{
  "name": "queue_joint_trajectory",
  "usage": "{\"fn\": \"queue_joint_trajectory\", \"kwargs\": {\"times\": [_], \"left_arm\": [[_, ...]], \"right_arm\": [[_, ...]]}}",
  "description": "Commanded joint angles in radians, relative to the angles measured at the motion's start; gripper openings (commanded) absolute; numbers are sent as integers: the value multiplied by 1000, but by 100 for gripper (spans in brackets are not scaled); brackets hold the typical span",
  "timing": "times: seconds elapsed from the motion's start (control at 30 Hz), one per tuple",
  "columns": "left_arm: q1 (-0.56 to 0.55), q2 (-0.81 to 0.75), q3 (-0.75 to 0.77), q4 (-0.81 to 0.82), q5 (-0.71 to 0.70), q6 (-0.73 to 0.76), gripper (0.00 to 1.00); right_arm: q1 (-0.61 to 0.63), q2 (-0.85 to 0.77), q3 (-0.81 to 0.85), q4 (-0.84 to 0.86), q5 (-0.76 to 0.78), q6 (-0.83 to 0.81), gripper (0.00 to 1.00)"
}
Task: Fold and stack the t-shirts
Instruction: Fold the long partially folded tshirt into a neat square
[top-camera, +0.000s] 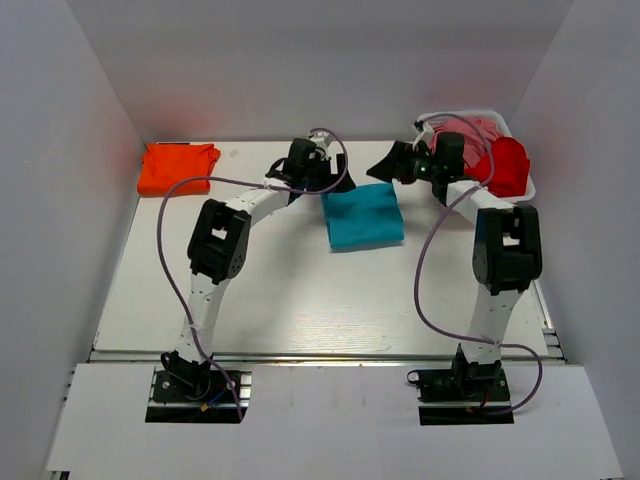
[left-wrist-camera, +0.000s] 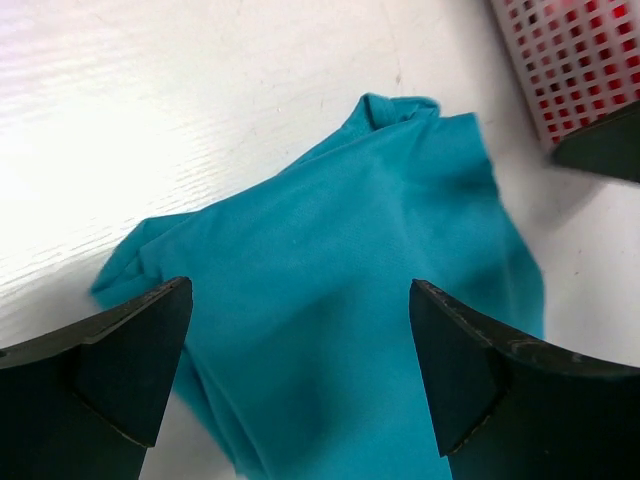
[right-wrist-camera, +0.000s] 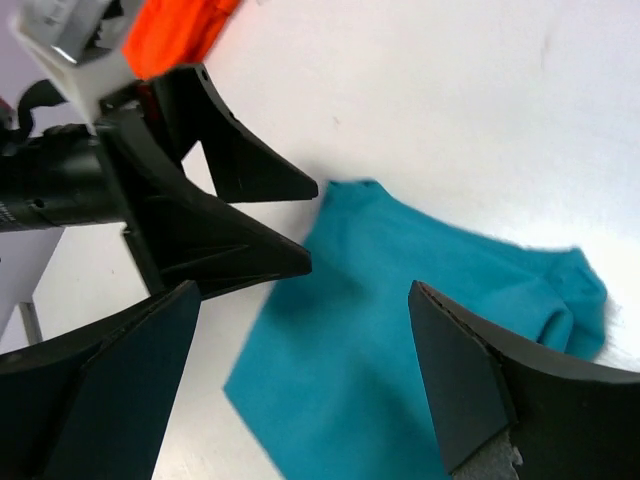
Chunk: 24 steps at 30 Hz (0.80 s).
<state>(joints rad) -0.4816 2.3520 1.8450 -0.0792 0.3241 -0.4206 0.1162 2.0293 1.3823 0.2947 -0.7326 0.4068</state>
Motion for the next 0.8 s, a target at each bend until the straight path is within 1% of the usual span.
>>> {"fn": "queue_joint_trajectory", "kwargs": {"times": [0.0, 0.13, 0.17, 0.2, 0.23, 0.3, 0.4, 0.5, 0.57, 0.6, 0.77], "left_arm": [[-15, -200, -27, -17, -72, 52, 100], [-15, -260, -85, -40, -83, 39, 100], [-15, -270, -105, -40, -98, 39, 100], [-15, -270, -105, -81, -109, 26, 100], [-15, -270, -105, -102, -126, 26, 100], [-25, -249, -93, -186, -142, 13, 100], [-35, -220, -78, -261, -158, -23, 100], [-44, -189, -105, -261, -158, -61, 100], [-45, -172, -118, -248, -143, -73, 100], [-45, -155, -128, -248, -143, -92, 100], [-54, -106, -128, -248, -152, -115, 100]], "right_arm": [[17, -144, 52, -129, 36, -146, 90], [28, -239, -6, -189, 105, -207, 90], [28, -276, -21, -189, 160, -207, 90], [27, -294, -37, -187, 179, -209, 90], [30, -352, -89, -183, 237, -206, 90], [31, -386, -120, -181, 277, -204, 90], [33, -471, -207, -186, 376, -194, 90], [30, -559, -279, -174, 471, -175, 90], [31, -586, -310, -169, 496, -168, 90], [33, -625, -343, -170, 522, -160, 90], [30, -705, -397, -170, 536, -148, 90]]}}
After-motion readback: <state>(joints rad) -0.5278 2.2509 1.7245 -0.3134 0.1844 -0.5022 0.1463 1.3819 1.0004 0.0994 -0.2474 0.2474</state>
